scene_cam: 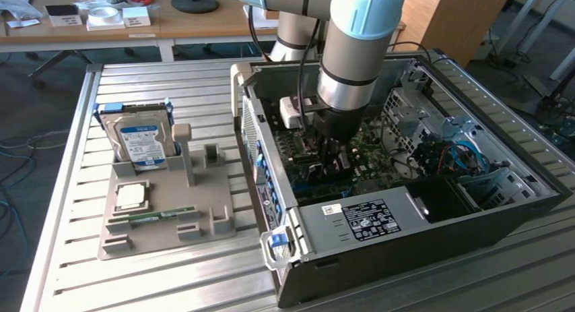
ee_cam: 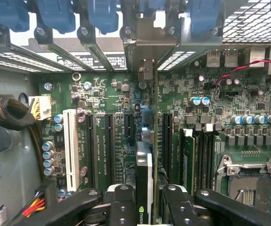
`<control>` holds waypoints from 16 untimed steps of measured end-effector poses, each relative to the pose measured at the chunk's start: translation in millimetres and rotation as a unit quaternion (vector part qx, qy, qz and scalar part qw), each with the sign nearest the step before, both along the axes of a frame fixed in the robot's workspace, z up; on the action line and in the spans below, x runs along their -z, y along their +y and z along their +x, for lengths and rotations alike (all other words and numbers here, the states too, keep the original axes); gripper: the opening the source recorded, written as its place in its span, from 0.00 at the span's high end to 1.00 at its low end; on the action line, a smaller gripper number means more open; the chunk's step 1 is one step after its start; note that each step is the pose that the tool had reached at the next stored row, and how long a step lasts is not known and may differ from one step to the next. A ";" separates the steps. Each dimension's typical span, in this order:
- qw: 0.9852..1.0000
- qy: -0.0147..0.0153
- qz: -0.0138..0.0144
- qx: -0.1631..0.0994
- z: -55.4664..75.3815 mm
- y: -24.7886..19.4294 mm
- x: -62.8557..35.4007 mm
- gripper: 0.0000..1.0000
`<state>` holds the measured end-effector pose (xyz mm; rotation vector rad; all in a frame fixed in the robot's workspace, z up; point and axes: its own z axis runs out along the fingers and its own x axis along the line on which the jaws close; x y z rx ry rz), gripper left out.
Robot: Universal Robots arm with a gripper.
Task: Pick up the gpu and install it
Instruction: 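Insert the gpu into the slot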
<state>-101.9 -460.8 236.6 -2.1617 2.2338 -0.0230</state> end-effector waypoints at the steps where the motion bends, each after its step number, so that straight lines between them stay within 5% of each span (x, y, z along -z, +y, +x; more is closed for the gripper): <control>1: 1.000 0.000 0.000 0.000 -0.1 0.0 0.0 0.73; 12: 1.000 0.001 0.000 0.000 -0.6 0.0 0.1 0.73; 16: 1.000 0.000 0.000 0.000 -0.1 0.0 -0.1 0.61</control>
